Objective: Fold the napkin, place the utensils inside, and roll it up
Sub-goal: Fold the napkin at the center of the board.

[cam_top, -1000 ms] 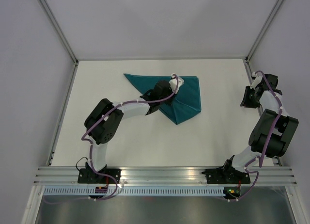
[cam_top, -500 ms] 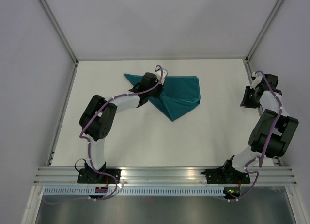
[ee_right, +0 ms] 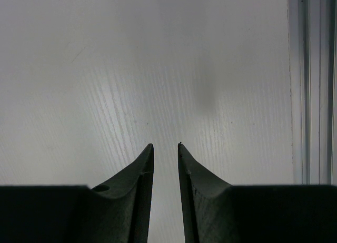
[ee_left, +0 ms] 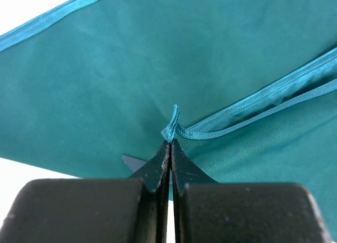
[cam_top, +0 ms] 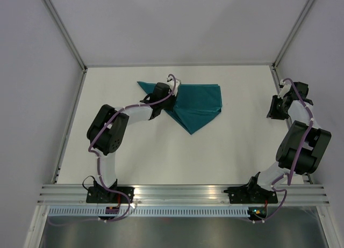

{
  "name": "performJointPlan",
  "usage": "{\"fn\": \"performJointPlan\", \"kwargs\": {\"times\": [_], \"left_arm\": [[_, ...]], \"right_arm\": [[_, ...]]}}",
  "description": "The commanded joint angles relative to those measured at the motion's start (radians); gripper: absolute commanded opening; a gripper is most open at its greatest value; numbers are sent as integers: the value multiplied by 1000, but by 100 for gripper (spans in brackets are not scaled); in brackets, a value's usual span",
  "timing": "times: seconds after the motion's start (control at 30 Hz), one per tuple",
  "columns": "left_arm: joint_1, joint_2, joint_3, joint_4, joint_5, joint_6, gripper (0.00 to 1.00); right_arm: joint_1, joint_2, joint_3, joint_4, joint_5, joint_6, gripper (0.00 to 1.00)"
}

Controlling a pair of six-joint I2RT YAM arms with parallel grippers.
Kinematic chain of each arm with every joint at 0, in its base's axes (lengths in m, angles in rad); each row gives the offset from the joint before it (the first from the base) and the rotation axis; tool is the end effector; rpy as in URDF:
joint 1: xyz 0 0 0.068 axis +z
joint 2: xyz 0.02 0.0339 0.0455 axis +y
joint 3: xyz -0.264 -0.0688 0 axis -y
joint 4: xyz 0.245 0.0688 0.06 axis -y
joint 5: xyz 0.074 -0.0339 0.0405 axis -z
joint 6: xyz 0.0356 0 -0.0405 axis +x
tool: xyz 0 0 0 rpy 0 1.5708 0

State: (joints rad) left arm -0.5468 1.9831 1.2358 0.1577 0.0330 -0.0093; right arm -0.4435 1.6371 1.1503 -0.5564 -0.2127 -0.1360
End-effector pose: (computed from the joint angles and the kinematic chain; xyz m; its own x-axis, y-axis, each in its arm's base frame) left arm 0.3730 -0.2284 0.1719 -0.4800 0.2813 -0.8310 0.5387 0.8421 -0.0261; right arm 0.3075 -0.1378 0.2213 -0.8171 0.2414 -0.5235 0.2146 0.9702 0.1125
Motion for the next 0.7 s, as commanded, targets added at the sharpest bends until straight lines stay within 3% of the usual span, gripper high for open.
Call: {"fn": "performJointPlan", "kwargs": {"times": [0.0,0.67], "left_arm": [[18,-46,-15,20,15,-43,2],[42,-50,-59,29,2,-69,2]], "right_arm": [[-8,10,-6,6,-5,-5,31],[-8,17,-8,0,-8,-8,31]]}}
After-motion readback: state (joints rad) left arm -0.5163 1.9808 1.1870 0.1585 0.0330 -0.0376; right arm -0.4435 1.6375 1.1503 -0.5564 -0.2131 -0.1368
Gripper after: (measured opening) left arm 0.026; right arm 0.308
